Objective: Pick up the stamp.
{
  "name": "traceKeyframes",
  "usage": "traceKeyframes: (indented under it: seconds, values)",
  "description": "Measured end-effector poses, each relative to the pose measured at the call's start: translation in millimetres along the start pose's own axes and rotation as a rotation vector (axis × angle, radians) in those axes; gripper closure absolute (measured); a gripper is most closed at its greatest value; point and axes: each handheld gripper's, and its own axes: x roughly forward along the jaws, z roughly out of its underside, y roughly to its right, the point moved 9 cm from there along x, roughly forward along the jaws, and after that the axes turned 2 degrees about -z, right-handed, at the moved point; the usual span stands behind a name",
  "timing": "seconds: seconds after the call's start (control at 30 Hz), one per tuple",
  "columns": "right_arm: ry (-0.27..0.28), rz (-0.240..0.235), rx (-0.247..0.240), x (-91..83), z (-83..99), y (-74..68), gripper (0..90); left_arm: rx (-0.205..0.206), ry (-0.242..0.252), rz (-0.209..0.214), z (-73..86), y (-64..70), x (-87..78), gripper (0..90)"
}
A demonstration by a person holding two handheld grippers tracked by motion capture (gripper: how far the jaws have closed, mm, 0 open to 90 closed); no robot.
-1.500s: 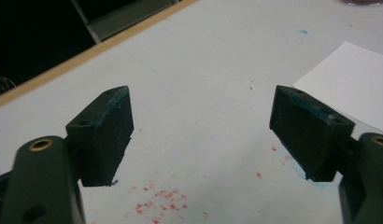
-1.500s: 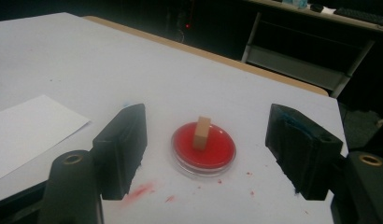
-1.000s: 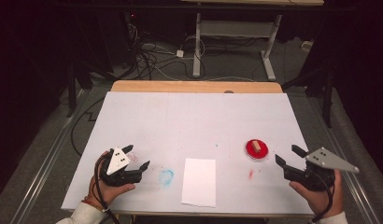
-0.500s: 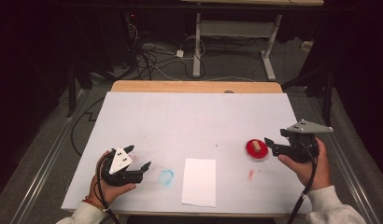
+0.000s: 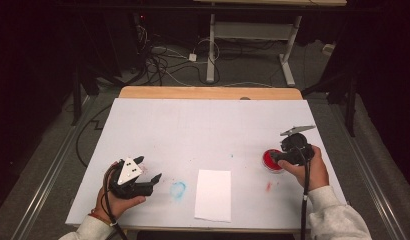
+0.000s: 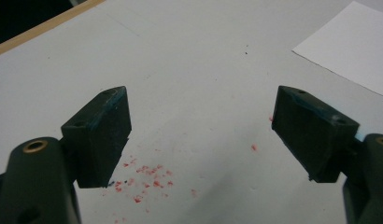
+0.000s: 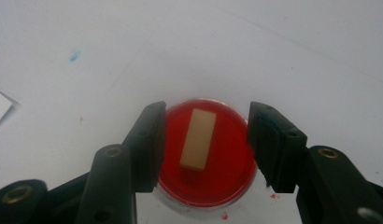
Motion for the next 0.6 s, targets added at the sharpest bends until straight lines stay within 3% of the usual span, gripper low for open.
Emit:
traceKeyframes:
  seconds: [0.13, 0.37, 0.6]
  values:
    - [-0.028, 0.005, -0.008, 7.6, 4.4, -0.6, 52.2, 0.001, -0.008, 0.004, 1.3, 0.2, 1.2, 19.3]
    - [-0.073, 0.004, -0.021, 19.0, 11.0, -1.1, 66.4, 0.002, -0.011, 0.008, 1.9, 0.8, 1.8, 19.5]
    - [-0.069, -0.006, -0.014, 20.9, 11.4, -0.7, 75.5, -0.022, -0.024, 0.026, 4.5, -0.9, 3.6, 20.6]
